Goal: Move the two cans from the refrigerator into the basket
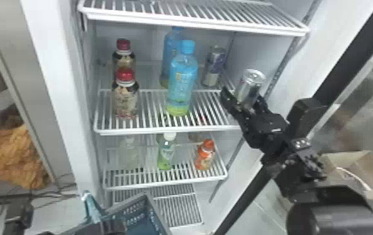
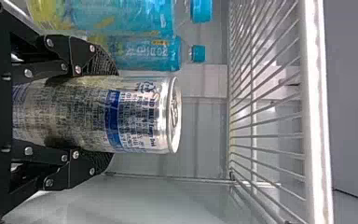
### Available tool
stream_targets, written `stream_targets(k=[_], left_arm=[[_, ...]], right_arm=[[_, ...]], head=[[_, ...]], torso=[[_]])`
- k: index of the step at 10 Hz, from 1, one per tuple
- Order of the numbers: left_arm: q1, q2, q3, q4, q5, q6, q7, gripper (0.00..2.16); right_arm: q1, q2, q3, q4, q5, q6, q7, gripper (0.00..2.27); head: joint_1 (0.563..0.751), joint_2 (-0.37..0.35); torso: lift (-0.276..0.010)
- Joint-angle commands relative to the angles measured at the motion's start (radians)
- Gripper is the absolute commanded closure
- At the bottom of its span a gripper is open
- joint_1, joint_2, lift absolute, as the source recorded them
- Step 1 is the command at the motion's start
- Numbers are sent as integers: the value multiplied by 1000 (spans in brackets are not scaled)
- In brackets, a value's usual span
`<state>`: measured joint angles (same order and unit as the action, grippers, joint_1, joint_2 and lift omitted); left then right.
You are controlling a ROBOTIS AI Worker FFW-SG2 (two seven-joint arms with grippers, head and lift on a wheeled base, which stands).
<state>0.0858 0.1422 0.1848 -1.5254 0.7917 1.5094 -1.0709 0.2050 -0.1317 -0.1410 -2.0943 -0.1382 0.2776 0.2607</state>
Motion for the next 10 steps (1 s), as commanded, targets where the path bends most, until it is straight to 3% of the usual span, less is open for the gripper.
stream_targets(k=[1, 10], left_arm=[[0, -1, 3, 0, 0, 0, 0, 1191], [5, 2, 3, 0, -6, 7, 5, 1190]], right_arm=[[55, 0, -13, -67, -11, 22, 0, 1280], [480, -9, -116, -479, -137, 262, 49, 1280]], head=[[695, -245], [695, -283]], torso=[[-25], [-25]])
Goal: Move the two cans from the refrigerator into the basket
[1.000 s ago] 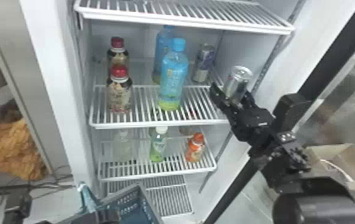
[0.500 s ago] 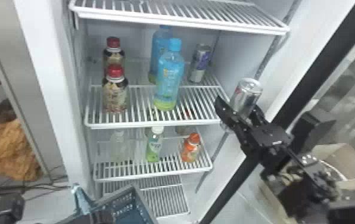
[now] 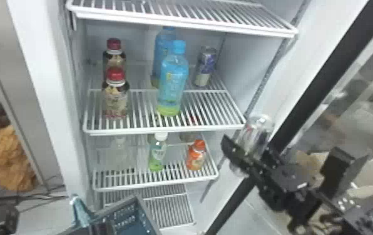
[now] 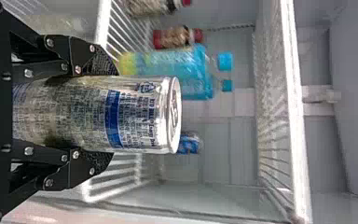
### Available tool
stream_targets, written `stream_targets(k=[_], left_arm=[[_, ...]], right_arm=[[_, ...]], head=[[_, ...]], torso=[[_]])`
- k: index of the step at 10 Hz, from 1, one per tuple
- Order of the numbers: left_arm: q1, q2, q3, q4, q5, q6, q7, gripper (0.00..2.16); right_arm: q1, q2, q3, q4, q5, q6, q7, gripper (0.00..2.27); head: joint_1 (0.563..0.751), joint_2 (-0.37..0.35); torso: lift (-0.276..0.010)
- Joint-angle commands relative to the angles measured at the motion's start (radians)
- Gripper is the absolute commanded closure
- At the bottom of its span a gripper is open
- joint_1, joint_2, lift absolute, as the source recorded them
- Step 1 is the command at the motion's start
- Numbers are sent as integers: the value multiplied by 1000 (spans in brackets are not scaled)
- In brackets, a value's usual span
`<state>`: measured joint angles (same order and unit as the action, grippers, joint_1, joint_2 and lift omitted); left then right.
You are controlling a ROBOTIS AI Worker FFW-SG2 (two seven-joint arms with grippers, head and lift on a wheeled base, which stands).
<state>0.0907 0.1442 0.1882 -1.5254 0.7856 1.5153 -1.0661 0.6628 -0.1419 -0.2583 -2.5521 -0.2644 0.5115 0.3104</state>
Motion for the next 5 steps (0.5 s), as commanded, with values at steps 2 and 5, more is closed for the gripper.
stream_targets(k=[2, 5], left_arm=[[-5, 0, -7, 0, 0, 4, 3, 1191], [-7, 0, -11, 0, 6, 4, 6, 1191]], right_arm=[[59, 16, 1, -48, -13, 112, 70, 1280], [61, 41, 5, -43, 21, 244, 168, 1280]], head=[[695, -269], [695, -242]], torso=[[-25], [-25]])
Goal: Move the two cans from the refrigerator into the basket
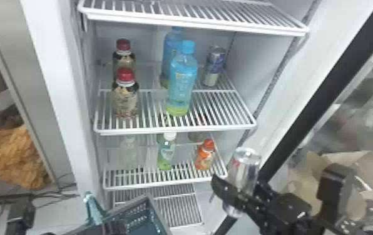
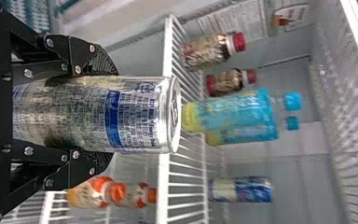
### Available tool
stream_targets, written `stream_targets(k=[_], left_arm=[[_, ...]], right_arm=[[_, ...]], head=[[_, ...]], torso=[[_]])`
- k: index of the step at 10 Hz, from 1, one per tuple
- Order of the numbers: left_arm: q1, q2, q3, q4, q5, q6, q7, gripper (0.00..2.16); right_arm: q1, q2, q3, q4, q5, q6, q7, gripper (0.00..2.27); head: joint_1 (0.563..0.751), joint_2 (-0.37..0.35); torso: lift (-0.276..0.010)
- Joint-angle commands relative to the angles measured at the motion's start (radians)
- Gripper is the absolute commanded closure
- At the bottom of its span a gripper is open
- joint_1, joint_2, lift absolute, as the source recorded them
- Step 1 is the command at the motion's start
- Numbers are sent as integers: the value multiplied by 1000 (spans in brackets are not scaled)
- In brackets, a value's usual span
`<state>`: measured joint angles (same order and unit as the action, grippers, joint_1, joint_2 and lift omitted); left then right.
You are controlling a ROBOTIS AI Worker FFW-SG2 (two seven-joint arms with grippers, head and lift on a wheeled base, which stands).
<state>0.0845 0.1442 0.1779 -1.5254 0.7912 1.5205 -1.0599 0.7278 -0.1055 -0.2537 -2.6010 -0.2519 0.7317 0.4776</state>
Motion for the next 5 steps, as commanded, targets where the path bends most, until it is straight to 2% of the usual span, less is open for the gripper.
stream_targets(k=[1, 3, 5], left_arm=[[-4, 0, -2, 0, 2, -1, 0, 1191], [-18, -3, -14, 0, 4, -1, 0, 1191], [-31, -6, -16, 0, 6, -1, 6, 1191]], right_arm=[[-19, 3, 16, 28, 3, 56, 29, 1280], [-50, -2, 44, 50, -13, 115, 67, 1280], [-90, -28, 120, 94, -79, 164, 90, 1280]], head=[[695, -237], [695, -220], [695, -177]], torso=[[-25], [-25], [-25]])
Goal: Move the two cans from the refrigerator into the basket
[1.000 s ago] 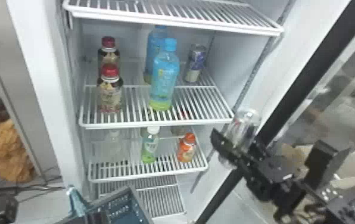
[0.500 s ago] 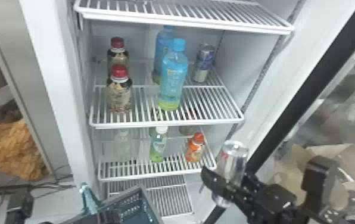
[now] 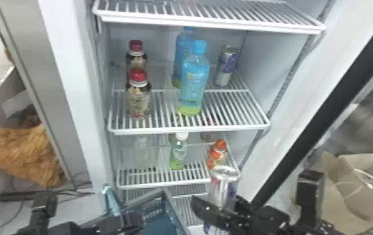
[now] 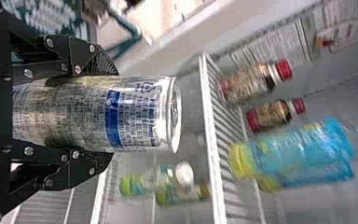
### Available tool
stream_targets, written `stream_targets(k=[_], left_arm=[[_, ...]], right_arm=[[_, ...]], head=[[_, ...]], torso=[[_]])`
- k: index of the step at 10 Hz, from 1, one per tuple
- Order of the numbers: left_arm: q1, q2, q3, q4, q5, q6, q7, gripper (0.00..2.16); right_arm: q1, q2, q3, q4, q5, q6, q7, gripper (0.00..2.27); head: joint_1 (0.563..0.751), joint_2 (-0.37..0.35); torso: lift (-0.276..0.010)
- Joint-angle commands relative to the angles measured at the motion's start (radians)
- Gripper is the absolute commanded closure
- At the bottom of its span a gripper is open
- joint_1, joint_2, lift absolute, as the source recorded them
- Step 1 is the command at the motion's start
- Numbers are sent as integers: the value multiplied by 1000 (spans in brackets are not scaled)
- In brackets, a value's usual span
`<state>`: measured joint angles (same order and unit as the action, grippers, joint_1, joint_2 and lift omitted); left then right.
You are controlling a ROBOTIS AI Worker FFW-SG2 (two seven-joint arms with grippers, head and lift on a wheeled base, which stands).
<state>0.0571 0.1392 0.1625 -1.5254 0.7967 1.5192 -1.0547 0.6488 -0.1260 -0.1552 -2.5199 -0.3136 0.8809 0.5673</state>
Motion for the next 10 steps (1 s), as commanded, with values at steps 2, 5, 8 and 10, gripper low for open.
stream_targets(k=[2, 5, 8, 10], left_arm=[[-13, -6, -9, 0, 9, 0, 7, 1190], [-18, -7, -17, 0, 25, -7, 10, 1191], [-23, -7, -25, 0, 33, -12, 10, 1191], [-20, -7, -25, 0, 33, -12, 10, 1191]], right_arm=[[-70, -23, 87, 72, -49, 42, 40, 1280], [-124, -35, 143, 175, -47, 79, 69, 1279], [-153, -41, 163, 266, -11, 34, 78, 1245], [-156, -41, 163, 297, -37, 22, 78, 644]], head=[[695, -108], [695, -42], [695, -22], [695, -34]], torso=[[-25], [-25], [-25], [-25]])
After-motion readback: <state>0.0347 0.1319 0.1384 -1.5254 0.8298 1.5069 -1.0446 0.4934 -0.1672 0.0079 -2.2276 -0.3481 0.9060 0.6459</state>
